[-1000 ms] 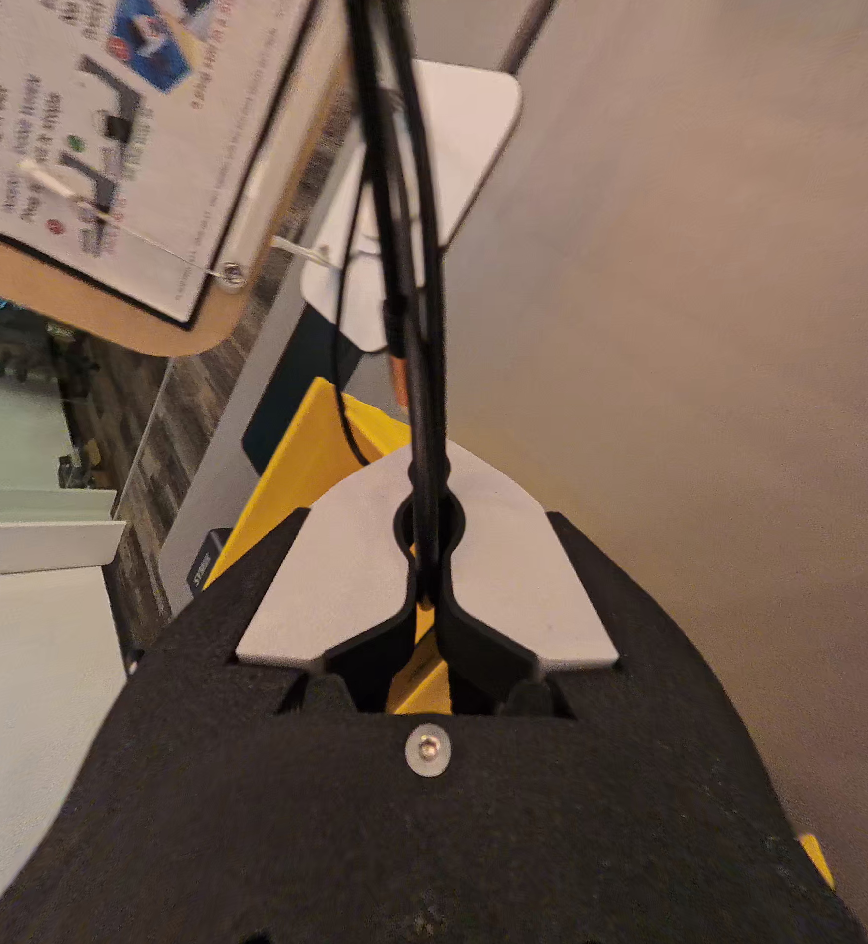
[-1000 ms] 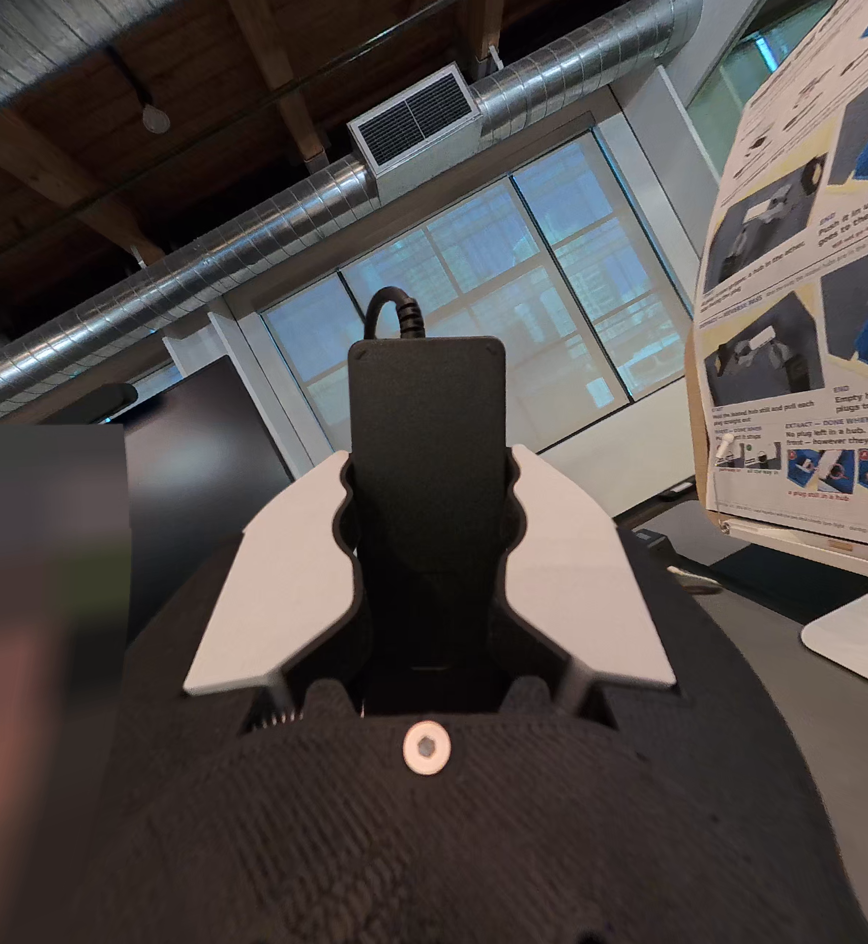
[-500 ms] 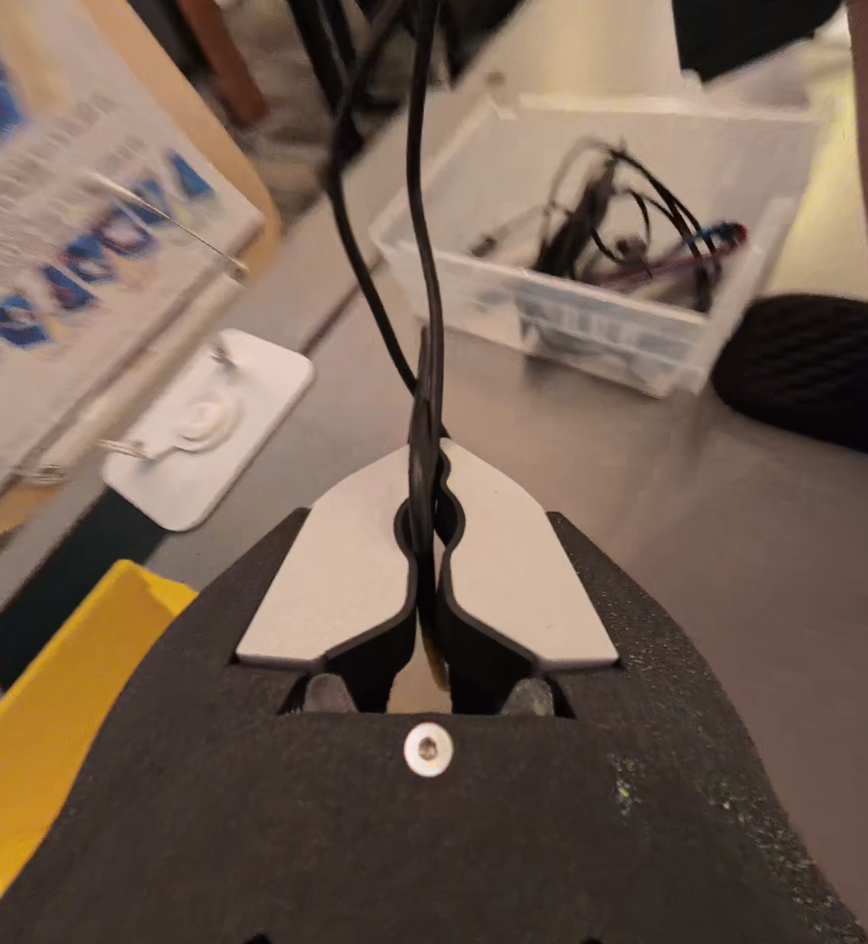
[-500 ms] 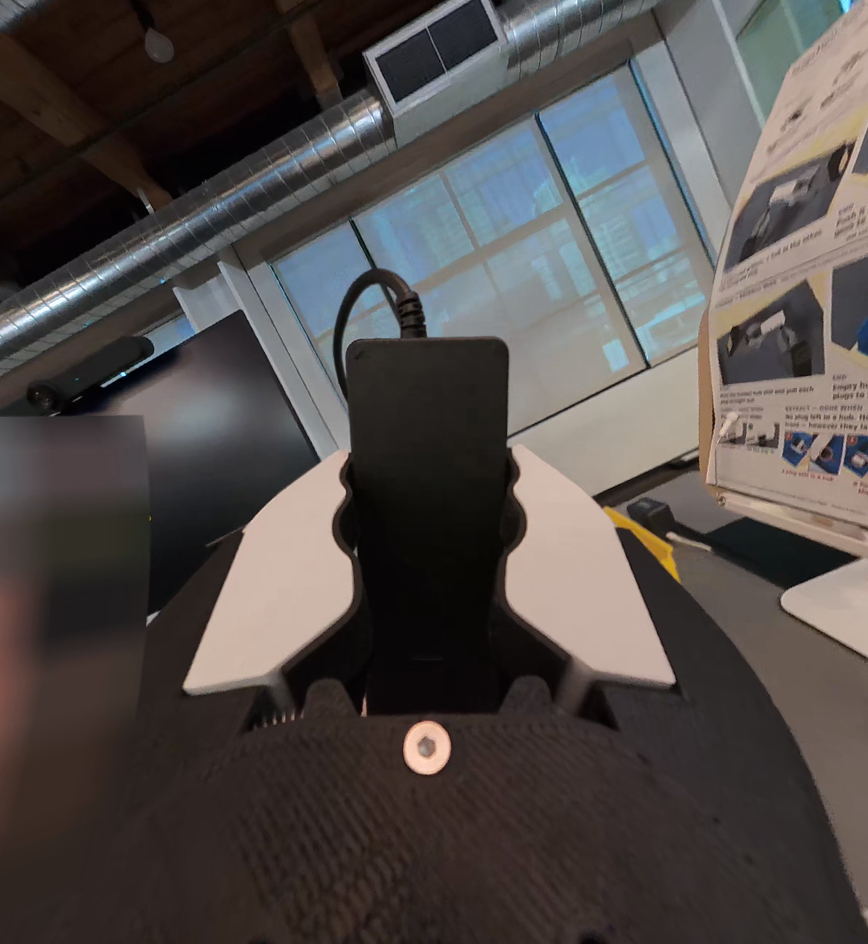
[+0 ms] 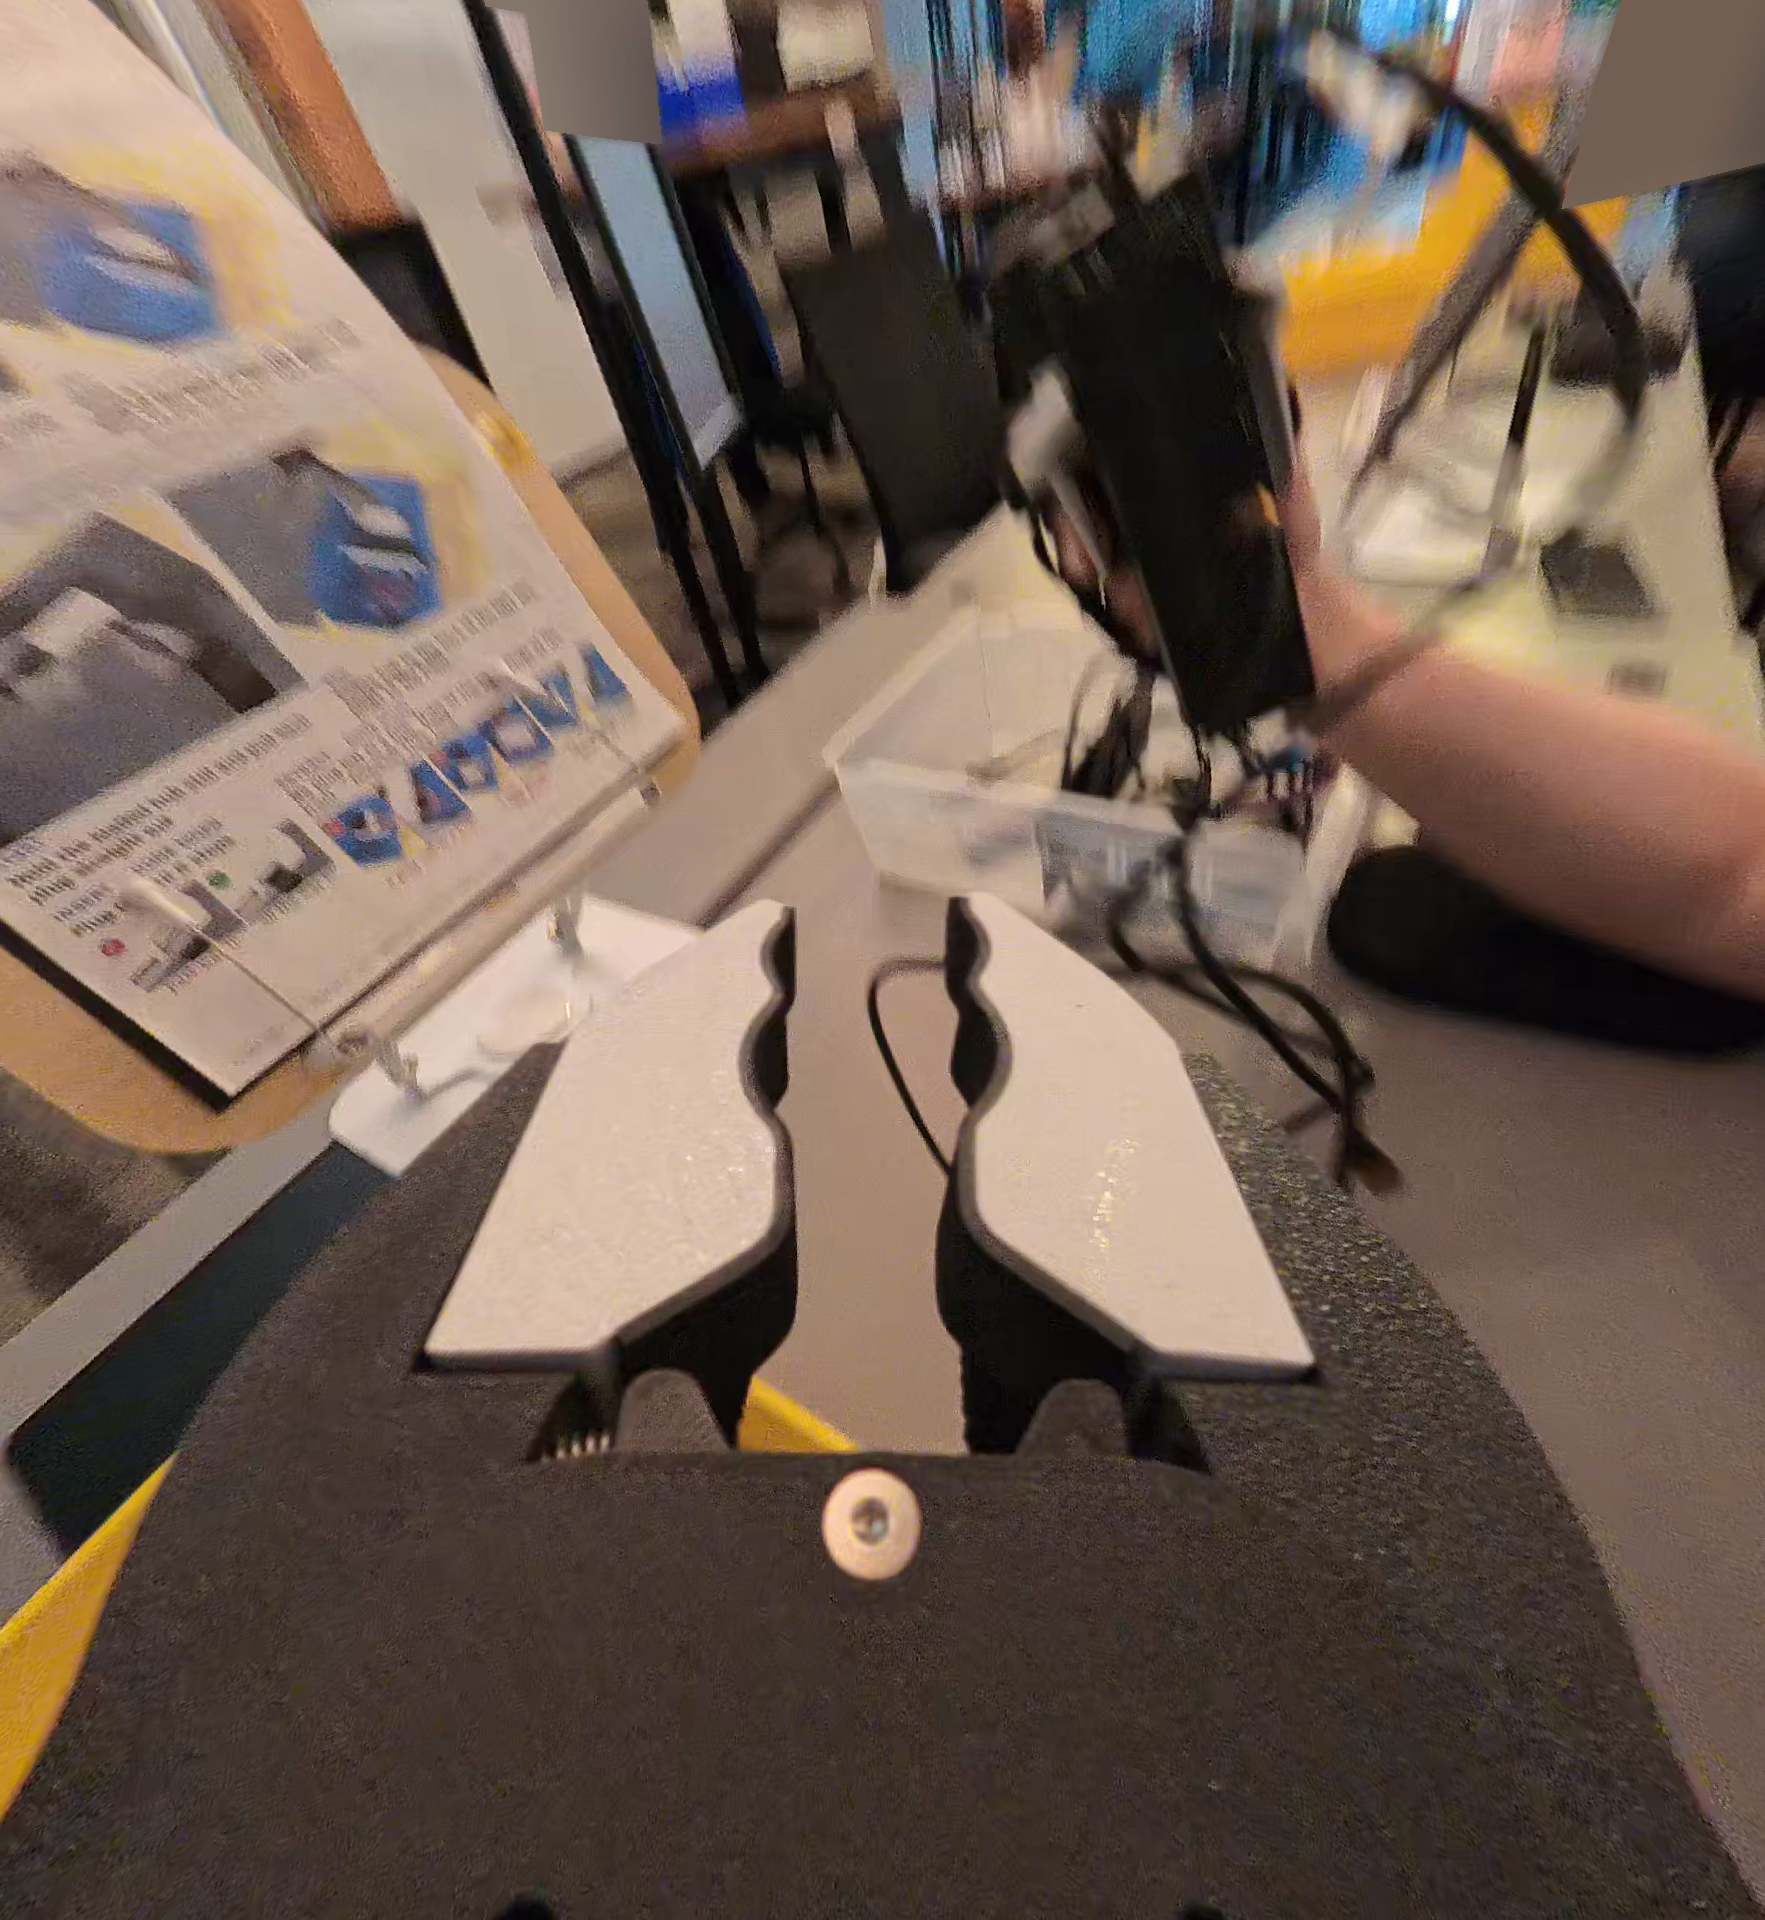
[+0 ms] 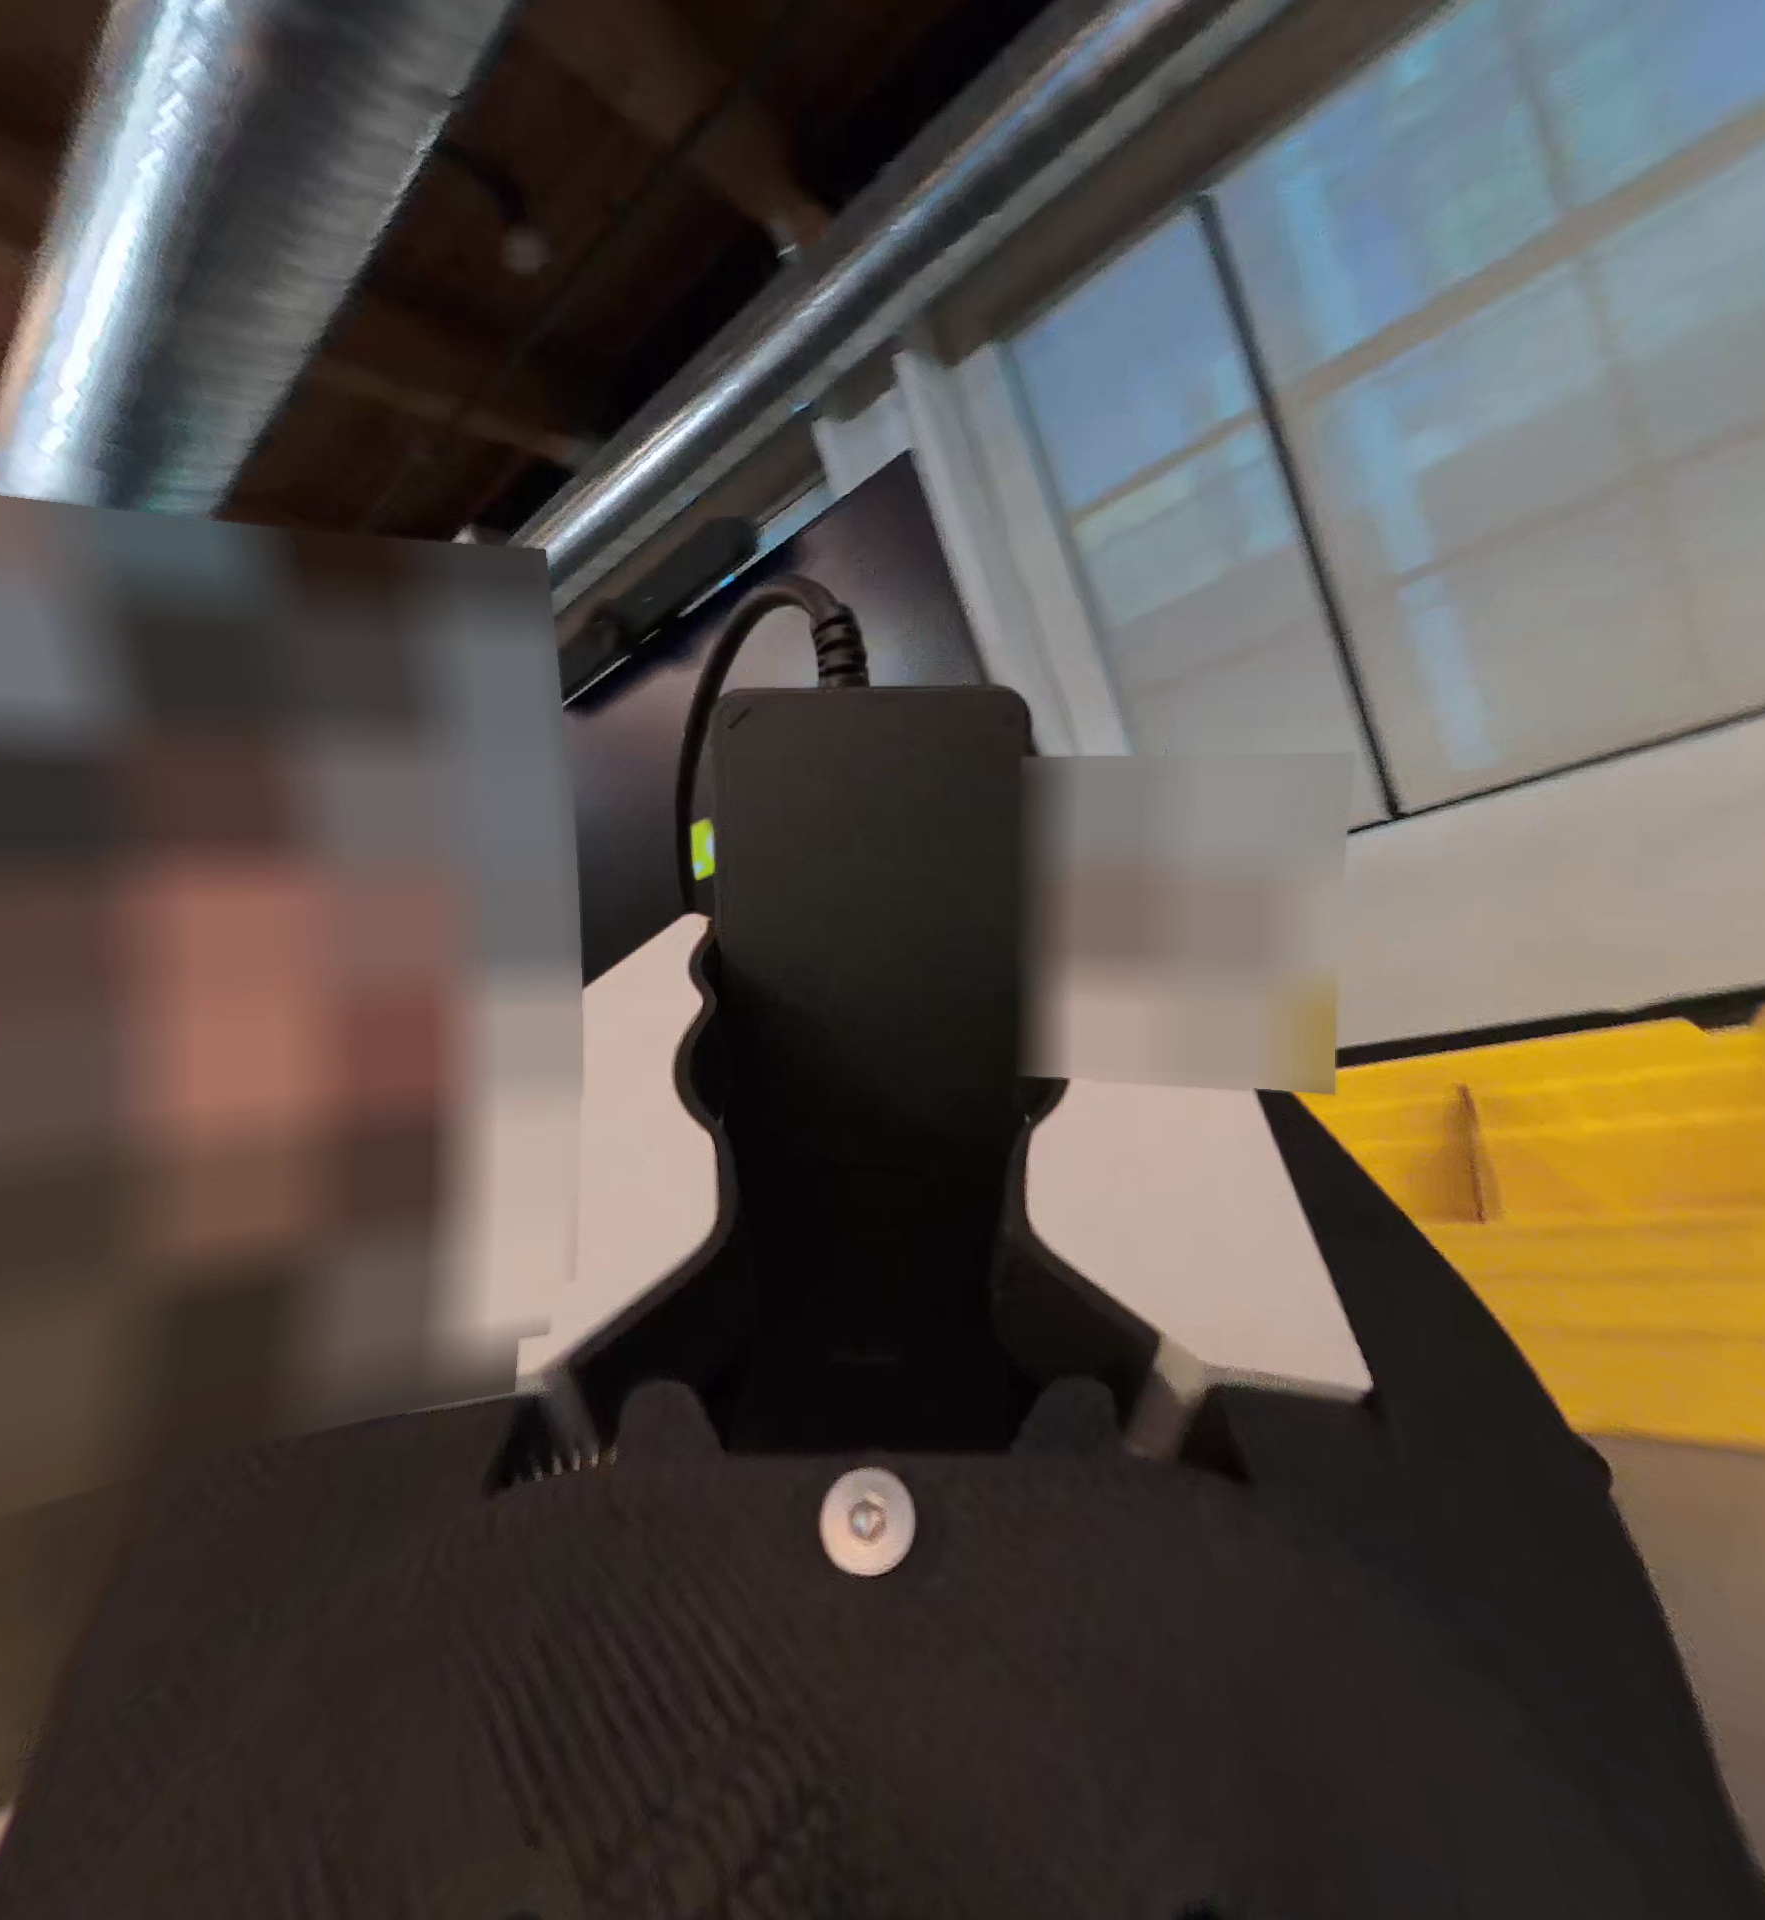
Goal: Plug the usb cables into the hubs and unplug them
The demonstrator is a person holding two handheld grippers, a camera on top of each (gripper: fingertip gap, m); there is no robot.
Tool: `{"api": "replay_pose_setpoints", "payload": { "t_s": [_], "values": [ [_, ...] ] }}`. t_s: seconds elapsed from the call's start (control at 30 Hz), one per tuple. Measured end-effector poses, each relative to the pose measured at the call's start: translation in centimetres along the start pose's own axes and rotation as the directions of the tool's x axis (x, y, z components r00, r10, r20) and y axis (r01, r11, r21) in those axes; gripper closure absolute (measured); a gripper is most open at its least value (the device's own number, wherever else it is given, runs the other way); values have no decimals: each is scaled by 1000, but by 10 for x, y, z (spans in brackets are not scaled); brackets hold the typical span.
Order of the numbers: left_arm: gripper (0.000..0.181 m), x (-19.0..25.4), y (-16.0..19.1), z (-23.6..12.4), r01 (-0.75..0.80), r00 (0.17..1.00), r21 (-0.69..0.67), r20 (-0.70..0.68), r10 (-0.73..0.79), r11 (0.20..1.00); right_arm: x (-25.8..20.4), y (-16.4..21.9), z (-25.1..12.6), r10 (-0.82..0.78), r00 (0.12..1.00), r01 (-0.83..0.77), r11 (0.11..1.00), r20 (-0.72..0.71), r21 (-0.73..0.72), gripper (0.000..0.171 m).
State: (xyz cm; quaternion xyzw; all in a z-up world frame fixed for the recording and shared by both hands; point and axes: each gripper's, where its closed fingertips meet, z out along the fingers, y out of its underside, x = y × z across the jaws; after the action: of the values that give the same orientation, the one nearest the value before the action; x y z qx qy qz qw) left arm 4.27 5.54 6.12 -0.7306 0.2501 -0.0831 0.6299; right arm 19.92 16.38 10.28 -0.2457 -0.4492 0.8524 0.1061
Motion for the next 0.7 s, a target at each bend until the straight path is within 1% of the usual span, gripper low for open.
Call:
{"api": "replay_pose_setpoints", "payload": {
  "t_s": [0.07, 0.1, 0.13, 0.2, 0.27, 0.37, 0.43, 0.5, 0.57, 0.6, 0.63, 0.7],
  "values": [
    [163, -11, -13, -2, 95, 995, 158, -27, -92, 983, -14, 14, 14, -61, 993, 65, 997, 105, -43, 117],
    [166, -8, -16, 2, 143, 988, 202, -87, -128, 969, -19, 21, 22, -66, 986, 75, 996, 150, -57, 117],
    [162, 1, -17, 10, 179, 975, 222, -171, -143, 958, -25, 26, 29, -67, 978, 81, 995, 199, -61, 117],
    [154, 30, -11, 30, 201, 935, 178, -328, -135, 963, -36, 35, 41, -72, 954, 92, 994, 290, -59, 117],
    [140, 54, -2, 52, 147, 917, 122, -388, -89, 982, -46, 42, 51, -72, 929, 99, 993, 362, -58, 116],
    [130, 98, 2, 70, 50, 857, 145, -514, 32, 988, -57, 54, 65, -70, 898, 118, 990, 435, -84, 116],
    [124, 115, 7, 83, 20, 835, 163, -545, 73, 986, -61, 62, 71, -72, 882, 134, 986, 466, -102, 116],
    [123, 133, 18, 92, -4, 787, 144, -610, 92, 990, -61, 65, 74, -63, 874, 130, 986, 482, -105, 116],
    [128, 151, 27, 97, 6, 731, 132, -677, 86, 991, -61, 66, 74, -75, 864, 137, 987, 497, -89, 116],
    [126, 155, 34, 104, 8, 727, 110, -683, 69, 994, -61, 66, 73, -84, 859, 142, 987, 504, -77, 116],
    [129, 159, 40, 108, 4, 715, 83, -697, 55, 997, -62, 68, 72, -77, 853, 136, 988, 515, -78, 115],
    [128, 167, 45, 110, 40, 676, 54, -737, 13, 998, -61, 70, 69, -46, 846, 113, 989, 532, -94, 116]
  ]
}}
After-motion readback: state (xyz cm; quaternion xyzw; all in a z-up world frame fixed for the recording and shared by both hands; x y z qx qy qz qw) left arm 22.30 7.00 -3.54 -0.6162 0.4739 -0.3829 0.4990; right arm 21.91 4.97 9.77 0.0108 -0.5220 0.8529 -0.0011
